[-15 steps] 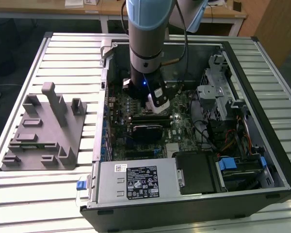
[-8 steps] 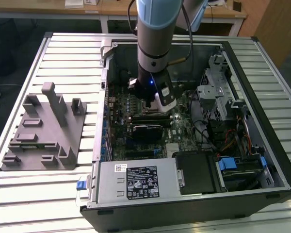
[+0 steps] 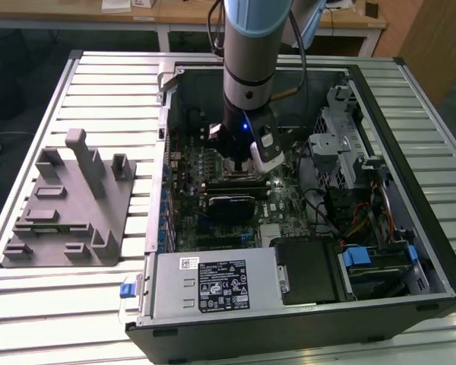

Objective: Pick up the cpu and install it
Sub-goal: 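Install the second cpu locking lever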

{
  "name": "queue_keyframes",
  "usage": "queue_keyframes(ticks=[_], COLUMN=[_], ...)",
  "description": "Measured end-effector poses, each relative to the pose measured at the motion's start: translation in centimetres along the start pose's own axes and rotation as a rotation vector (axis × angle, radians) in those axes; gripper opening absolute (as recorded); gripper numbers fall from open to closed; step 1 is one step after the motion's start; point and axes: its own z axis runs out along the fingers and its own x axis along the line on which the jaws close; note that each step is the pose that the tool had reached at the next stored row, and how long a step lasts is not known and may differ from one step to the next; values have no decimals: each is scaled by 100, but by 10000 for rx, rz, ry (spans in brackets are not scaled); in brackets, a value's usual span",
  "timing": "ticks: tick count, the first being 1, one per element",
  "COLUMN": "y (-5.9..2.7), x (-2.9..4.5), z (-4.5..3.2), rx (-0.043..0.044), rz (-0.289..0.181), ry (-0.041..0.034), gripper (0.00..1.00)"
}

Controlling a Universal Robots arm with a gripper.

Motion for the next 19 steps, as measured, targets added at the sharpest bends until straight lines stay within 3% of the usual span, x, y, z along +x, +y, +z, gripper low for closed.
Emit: queue_keyframes(ticks=[7, 14, 19], y=[162, 378, 402], x=[-68, -76, -75], z=[57, 121, 128], rx=[243, 534, 652], rz=[-4, -10, -14], ry=[-24, -51, -64], gripper=[11, 11, 11])
